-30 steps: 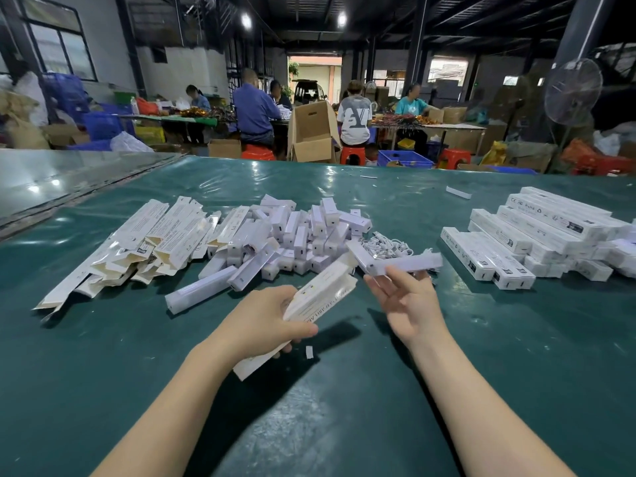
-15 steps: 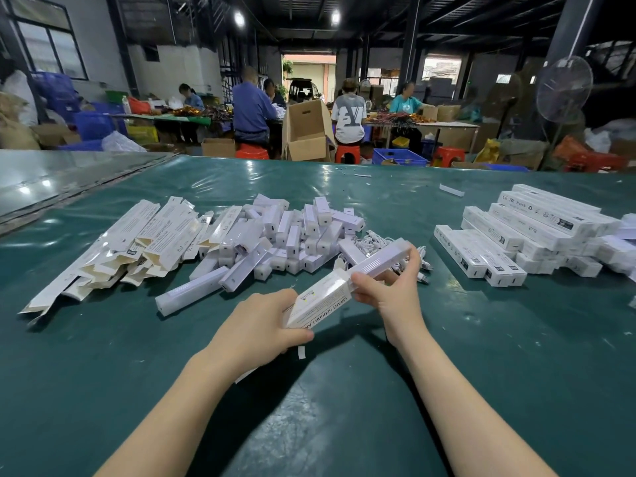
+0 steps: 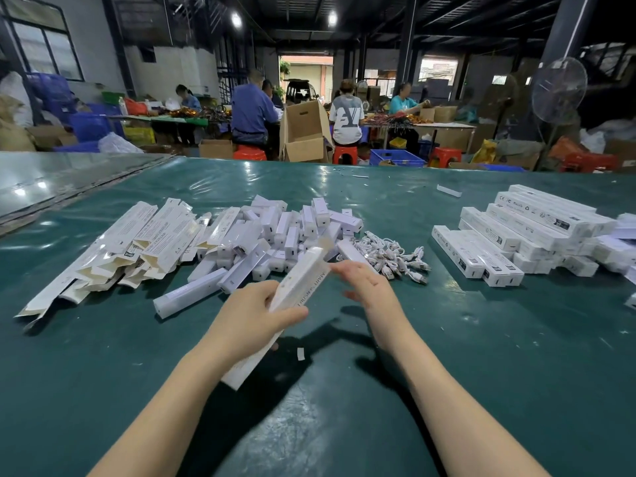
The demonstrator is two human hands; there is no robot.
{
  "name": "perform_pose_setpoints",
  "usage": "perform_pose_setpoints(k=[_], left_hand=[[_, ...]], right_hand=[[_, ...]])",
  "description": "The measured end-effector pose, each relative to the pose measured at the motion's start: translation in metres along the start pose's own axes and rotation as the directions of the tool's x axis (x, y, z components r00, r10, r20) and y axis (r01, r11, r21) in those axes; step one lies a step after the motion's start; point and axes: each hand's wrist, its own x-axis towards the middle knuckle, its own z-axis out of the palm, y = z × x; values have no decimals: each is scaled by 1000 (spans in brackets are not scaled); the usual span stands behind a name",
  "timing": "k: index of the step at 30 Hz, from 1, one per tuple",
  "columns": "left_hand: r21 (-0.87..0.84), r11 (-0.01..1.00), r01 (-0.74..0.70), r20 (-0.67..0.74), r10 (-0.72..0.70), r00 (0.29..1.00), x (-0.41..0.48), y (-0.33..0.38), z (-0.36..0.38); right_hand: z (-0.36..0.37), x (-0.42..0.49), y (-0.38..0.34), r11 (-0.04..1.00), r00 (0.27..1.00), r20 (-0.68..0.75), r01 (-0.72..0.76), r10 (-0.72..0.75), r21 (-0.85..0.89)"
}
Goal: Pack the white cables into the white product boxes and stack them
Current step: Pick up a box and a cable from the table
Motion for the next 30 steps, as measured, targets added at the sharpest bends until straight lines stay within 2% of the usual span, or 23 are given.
perform_pose_setpoints(k=[2, 4, 6, 7, 8, 9, 10, 12, 15, 18, 21, 26, 28, 30], left_hand=[[-275, 950, 149, 238, -83, 968, -1, 1, -6], [-294, 939, 176, 352, -64, 934, -2, 0, -3], [-201, 972, 119, 338, -45, 940, -2, 0, 2], [-137, 986, 94, 318, -47, 947, -1, 0, 2], [-58, 996, 74, 302, -53, 952, -2, -1, 0], [51, 998, 47, 291, -60, 955, -2, -3, -3], [202, 979, 6, 278, -63, 959, -2, -4, -5], [452, 887, -94, 258, -29, 966, -3, -3, -7], [505, 853, -133, 230, 16, 973, -3, -3, -5], [462, 878, -125, 159, 57, 986, -2, -7, -5], [455, 883, -119, 125, 69, 990, -1, -10, -3], [527, 846, -76, 78, 41, 996, 0, -13, -1], [570, 817, -83, 41, 72, 997, 2, -15, 1], [606, 791, -83, -6, 108, 994, 4, -17, 4]], right_hand=[[-6, 1, 0, 994, 982, 158, -111, 107, 17], [-13, 5, 4, 991, 981, 155, -107, 119, -78], [-24, 9, 9, 955, 998, -66, -38, 19, -293], [-33, 12, 14, 871, 983, -175, -39, -54, -489], [-43, 15, 19, 721, 971, -224, -93, -88, -686], [-54, 17, 24, 556, 968, -250, -187, -38, -810], [-64, 17, 29, 435, 957, -283, -280, 60, -855], [-73, 19, 32, 321, 924, -330, -377, 192, -869], [-69, 21, 36, 248, 927, -309, -357, 212, -901], [-71, 20, 35, 316, 930, -349, -368, 119, -874], [-71, 14, 28, 496, 931, -364, -321, 12, -807], [-60, 10, 20, 699, 983, -180, -140, 16, -701], [-58, 12, 22, 685, 988, -154, -132, 30, -717], [-57, 16, 26, 597, 988, -147, -145, 46, -789]])
